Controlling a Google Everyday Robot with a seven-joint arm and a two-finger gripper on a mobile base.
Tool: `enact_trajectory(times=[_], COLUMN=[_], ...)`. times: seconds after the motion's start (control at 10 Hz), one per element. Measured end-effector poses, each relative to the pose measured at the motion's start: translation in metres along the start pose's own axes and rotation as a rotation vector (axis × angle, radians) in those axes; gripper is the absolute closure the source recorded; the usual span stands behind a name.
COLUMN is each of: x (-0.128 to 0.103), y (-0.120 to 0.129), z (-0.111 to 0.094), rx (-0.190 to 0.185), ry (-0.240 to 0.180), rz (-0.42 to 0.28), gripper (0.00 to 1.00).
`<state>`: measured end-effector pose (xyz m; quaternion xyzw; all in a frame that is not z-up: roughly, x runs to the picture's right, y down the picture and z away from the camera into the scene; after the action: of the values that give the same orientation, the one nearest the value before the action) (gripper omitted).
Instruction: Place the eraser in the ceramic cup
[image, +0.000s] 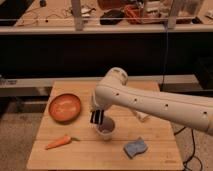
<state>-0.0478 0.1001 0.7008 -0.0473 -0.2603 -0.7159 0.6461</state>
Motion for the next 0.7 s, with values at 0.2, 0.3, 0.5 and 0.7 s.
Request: enact_trajectory(times=[0.2, 0.3, 0.5, 0.7], x=[-0.002, -0.003, -0.006, -0.013], y=[-0.006, -0.006, -0.007, -0.006], z=[0.001, 0.000, -0.001, -0.003], rx=[0.015, 0.044, 0.080, 0.129], ry=[-0.048, -0.067, -0.070, -0.033], rz=[-0.091, -0.156, -0.214, -0.293], gripper=[0.99, 0.99, 0.99, 0.99])
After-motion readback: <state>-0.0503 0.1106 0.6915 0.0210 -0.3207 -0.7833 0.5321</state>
